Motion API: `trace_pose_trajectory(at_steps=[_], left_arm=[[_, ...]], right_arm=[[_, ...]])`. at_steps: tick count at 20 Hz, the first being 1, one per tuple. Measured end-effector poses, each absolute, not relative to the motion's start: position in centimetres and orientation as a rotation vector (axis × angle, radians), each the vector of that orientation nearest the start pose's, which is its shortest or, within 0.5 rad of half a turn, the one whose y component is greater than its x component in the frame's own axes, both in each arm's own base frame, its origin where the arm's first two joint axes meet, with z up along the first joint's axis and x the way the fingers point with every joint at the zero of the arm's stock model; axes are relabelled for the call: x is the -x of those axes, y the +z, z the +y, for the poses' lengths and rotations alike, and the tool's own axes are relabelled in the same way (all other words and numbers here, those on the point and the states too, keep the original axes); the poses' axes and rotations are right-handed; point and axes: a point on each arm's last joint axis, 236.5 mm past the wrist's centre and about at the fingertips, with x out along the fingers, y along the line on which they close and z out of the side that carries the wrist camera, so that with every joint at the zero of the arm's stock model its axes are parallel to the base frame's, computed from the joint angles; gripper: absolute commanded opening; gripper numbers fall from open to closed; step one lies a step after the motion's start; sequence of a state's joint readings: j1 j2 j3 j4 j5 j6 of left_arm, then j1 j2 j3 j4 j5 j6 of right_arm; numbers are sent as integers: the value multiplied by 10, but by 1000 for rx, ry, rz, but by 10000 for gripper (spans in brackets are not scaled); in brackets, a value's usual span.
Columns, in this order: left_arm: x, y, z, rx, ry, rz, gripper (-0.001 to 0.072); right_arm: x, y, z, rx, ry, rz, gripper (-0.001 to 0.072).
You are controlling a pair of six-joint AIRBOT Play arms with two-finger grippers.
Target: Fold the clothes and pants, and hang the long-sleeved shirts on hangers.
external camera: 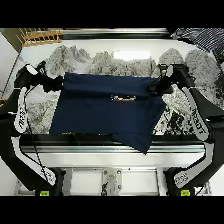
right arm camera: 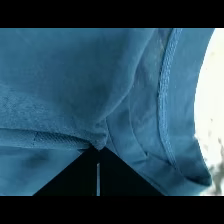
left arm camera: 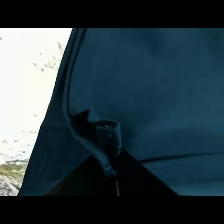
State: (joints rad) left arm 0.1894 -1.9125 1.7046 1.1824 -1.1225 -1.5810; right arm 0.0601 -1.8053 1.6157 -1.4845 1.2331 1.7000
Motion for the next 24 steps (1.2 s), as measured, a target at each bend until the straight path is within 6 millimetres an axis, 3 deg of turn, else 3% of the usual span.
trace_pose_trajectory(at_steps=[3, 4, 5, 6, 9, 12, 16, 20, 24], left_arm=[[-523, -61, 21, 483, -19, 1274, 23], [-519, -61, 21, 476, -18, 1290, 262], [-513, -63, 24, 458, -13, 1313, 550], [-508, -64, 24, 454, -14, 1333, 546], [-497, -48, 30, 454, 1, 1332, 546], [-470, -29, 58, 453, 66, 1306, 546], [-390, -40, 94, 530, 189, 1355, 546], [-299, -75, 103, 664, 302, 1436, 546], [-246, -103, 95, 751, 373, 1468, 546]], right_arm=[[-462, -63, 50, -134, -18, 1449, 28], [-459, -62, 50, -135, -23, 1458, 49], [-453, -62, 49, -130, -30, 1474, 258], [-449, -62, 49, -131, -35, 1490, 415], [-444, -45, 50, -106, -3, 1473, 420], [-437, 3, 48, -65, 50, 1384, 420], [-392, 53, 39, -60, 61, 1292, 420], [-344, 64, 39, -117, 45, 1220, 420], [-317, 66, 38, -158, 32, 1168, 420]])
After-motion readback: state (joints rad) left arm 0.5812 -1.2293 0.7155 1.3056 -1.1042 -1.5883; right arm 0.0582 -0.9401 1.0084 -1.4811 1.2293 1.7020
